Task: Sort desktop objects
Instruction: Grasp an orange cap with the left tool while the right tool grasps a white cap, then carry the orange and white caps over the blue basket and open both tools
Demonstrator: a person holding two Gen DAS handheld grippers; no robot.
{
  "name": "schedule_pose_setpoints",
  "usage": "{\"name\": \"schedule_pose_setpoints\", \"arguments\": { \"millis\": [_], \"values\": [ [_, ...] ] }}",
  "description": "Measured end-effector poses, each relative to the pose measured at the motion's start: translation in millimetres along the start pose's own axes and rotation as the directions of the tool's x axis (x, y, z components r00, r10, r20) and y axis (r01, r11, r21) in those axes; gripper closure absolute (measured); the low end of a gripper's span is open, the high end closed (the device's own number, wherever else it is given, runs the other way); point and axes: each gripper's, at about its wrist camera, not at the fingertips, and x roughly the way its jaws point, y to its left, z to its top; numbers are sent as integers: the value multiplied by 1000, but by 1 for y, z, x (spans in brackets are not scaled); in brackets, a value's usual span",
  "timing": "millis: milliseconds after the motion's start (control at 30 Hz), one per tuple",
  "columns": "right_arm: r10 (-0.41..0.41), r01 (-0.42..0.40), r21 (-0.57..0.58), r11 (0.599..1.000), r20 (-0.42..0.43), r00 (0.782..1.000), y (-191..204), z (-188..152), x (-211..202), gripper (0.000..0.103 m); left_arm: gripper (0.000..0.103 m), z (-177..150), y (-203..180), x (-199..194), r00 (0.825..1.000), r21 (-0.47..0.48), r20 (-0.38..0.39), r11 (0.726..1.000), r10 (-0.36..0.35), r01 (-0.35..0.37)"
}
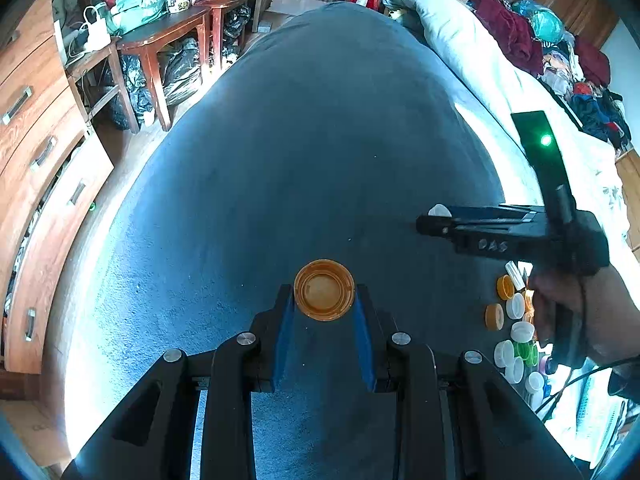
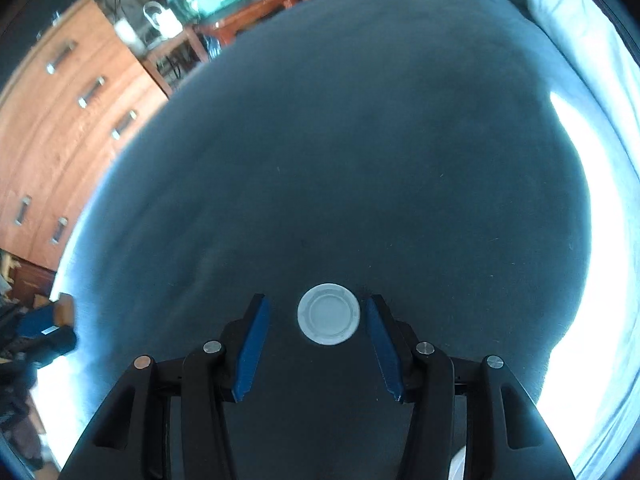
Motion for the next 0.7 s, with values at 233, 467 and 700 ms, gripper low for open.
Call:
{"name": "schedule_pose_setpoints", "arguments": {
  "millis": [233,467,700],
  "values": [
    [7,-8,46,999,12,1000,-15,-8,-25,71,78,12,-14,-7,1000,23,6,1000,9,-9],
    [0,-9,76,997,123,992,-31,-42,-138,71,78,34,-72,-45,998,99,50,995,-31,26],
    [-58,19,163,986,237,970,-44,-102,-268,71,78,44,-163,-93,991,247,70,965,-111,91]
  ]
}}
